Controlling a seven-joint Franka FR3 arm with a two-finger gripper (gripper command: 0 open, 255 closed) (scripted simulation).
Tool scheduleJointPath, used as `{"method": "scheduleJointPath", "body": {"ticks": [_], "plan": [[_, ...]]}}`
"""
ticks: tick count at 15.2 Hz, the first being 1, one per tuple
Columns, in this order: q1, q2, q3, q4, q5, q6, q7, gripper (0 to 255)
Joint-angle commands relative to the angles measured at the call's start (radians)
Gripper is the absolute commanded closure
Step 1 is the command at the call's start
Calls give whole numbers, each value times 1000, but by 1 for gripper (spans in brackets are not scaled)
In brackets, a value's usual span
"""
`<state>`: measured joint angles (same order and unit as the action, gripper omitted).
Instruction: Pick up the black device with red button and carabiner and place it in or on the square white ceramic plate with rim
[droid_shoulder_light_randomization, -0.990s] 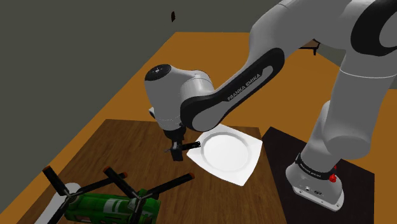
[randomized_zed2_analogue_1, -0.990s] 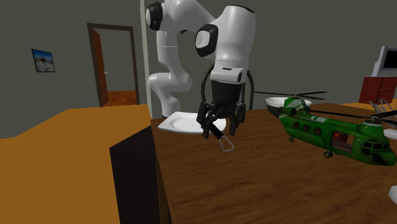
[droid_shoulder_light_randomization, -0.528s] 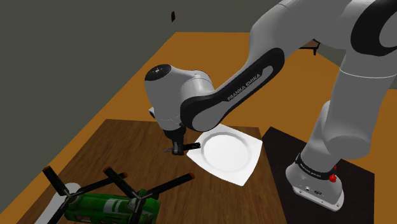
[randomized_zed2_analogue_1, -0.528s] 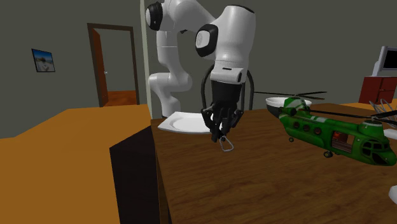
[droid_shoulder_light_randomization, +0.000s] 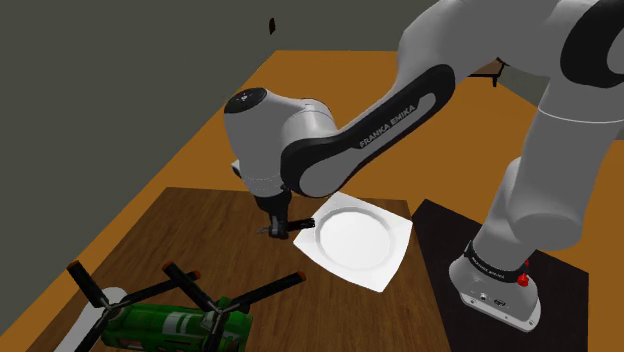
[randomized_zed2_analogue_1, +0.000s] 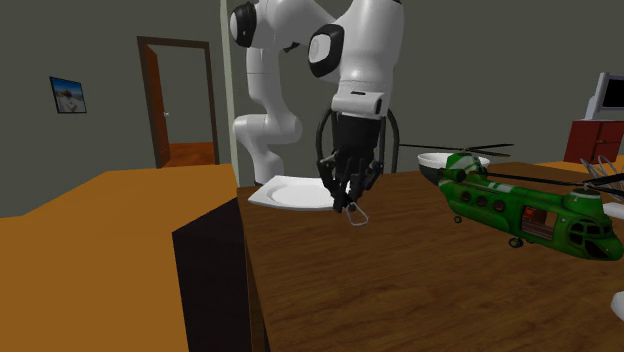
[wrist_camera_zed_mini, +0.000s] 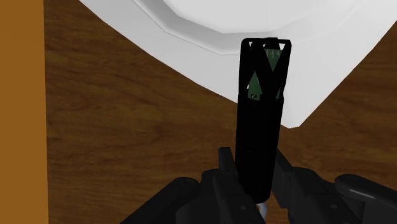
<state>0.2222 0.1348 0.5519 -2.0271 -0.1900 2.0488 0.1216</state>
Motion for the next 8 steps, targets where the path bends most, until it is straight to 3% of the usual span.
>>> {"method": "scheduleJointPath", "body": {"ticks": [1, 8], "plan": [[-3, -15, 1, 10, 11, -22, -10, 255], [-7, -53, 4, 65, 39, -107, -36, 255]]}}
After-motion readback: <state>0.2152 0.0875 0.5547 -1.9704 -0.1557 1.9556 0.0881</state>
